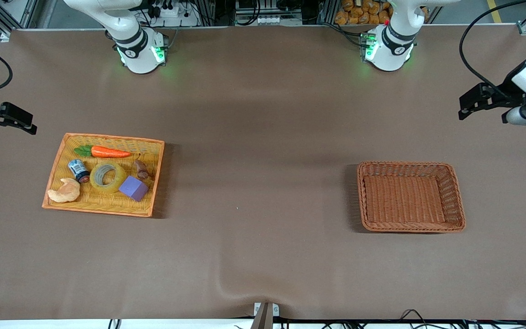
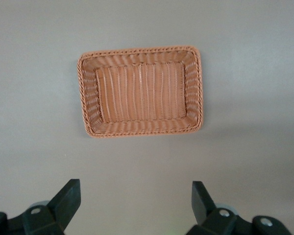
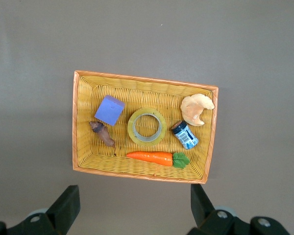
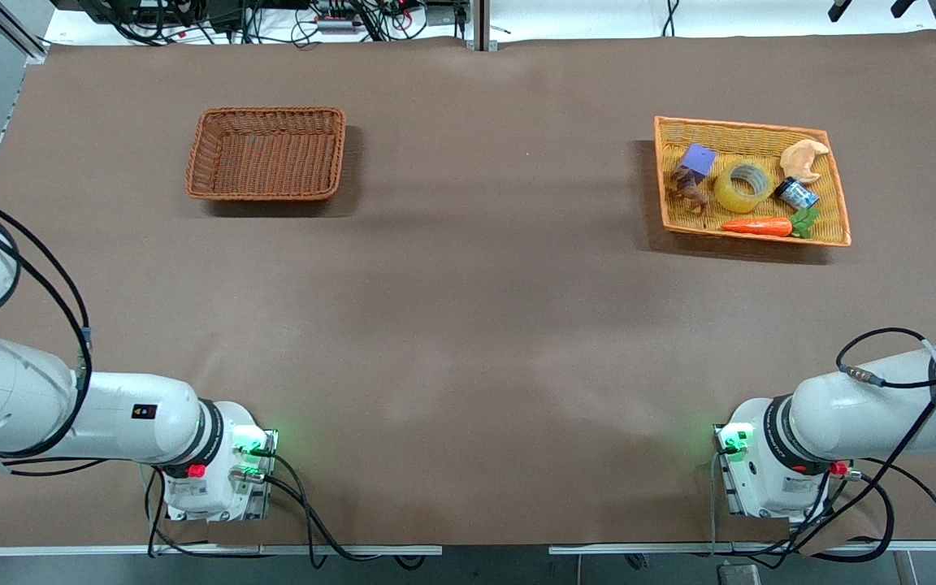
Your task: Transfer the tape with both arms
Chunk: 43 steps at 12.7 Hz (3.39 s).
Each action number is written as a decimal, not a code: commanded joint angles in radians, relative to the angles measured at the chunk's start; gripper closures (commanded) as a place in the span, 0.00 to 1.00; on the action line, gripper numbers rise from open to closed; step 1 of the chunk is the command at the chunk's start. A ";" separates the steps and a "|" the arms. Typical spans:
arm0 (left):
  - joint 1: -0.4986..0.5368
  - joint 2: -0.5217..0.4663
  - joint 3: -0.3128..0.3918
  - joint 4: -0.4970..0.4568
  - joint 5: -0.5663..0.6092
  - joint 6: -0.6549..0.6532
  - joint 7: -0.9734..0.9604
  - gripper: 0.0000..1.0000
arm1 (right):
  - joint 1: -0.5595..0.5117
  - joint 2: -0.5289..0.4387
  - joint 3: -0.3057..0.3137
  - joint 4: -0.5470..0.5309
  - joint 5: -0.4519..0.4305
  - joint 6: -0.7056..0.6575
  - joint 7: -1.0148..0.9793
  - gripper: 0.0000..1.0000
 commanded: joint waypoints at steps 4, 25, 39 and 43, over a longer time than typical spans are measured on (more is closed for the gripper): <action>0.024 0.023 0.007 0.029 -0.013 -0.020 0.026 0.00 | 0.003 0.041 0.000 0.014 0.101 -0.002 -0.005 0.00; 0.039 0.135 0.007 0.032 -0.002 -0.033 0.002 0.00 | 0.043 0.293 0.003 -0.673 0.016 0.832 -0.470 0.00; -0.010 0.190 -0.006 0.097 0.024 0.027 0.020 0.00 | 0.200 0.218 0.011 -0.158 0.031 0.225 -0.210 1.00; -0.008 0.190 -0.006 0.097 0.026 0.027 0.022 0.00 | 0.392 0.317 0.008 -0.040 0.267 0.229 0.057 1.00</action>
